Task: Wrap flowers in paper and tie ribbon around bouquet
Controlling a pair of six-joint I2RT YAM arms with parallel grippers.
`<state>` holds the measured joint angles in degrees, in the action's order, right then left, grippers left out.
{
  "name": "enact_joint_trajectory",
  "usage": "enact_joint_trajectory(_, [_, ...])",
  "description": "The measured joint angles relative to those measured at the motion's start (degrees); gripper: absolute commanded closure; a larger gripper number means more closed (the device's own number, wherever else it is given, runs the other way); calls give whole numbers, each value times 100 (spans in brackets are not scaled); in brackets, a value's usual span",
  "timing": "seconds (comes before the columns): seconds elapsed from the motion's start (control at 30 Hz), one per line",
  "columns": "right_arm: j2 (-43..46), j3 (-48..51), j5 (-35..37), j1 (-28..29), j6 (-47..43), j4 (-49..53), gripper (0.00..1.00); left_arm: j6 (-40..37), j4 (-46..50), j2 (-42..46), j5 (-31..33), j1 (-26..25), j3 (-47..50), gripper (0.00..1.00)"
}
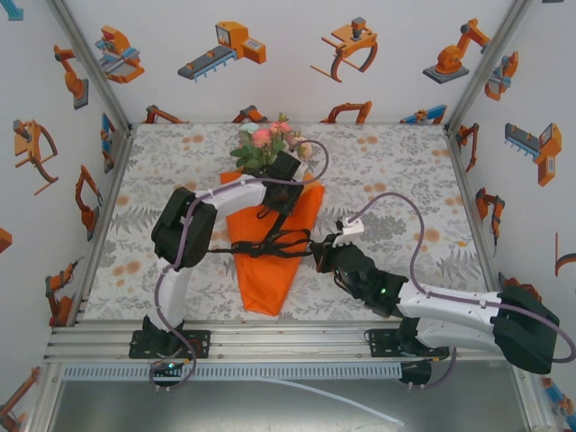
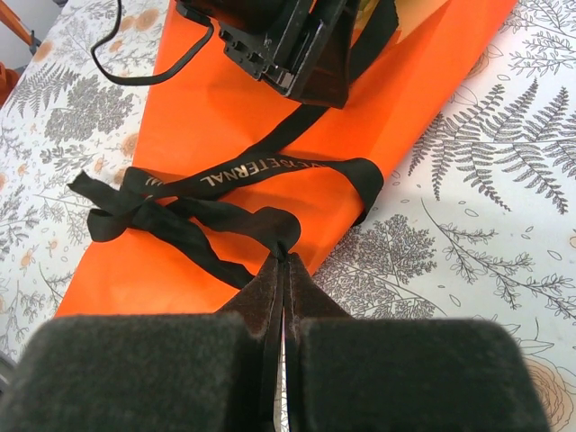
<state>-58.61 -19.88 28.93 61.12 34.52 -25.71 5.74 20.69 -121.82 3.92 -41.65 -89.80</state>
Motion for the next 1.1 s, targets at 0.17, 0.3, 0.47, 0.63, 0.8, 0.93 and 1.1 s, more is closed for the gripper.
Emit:
enact_joint_trajectory(0.17, [81,-2,33,0,-13,61,100,63,-7,-7,133,15,-13,100])
enact_joint_trajectory(0.3, [153,-17,140,0,-13,271,100,153,-15,251,114,127,50,100])
enact_joint_trajectory(0.47, [278,-74,376,0,-15,586,100,463,-197,1746,92,645,645,100])
enact_joint_trajectory(0.63, [317,-442,579,-15,-286,1167,100,839,-527,3679,400,1497,1545,100])
enact_joint_trajectory(0.8, [256,-789,673,-162,-570,1589,100,1132,-437,4752,656,2041,2754,100])
enact_joint_trajectory(0.93, [205,-861,669,-306,-968,1799,100,1239,-188,4972,704,2505,3390,100])
enact_joint_trajectory(1.1, [-446,-1602,610,-420,-2326,2409,100,1274,-50,5110,680,2979,3626,100])
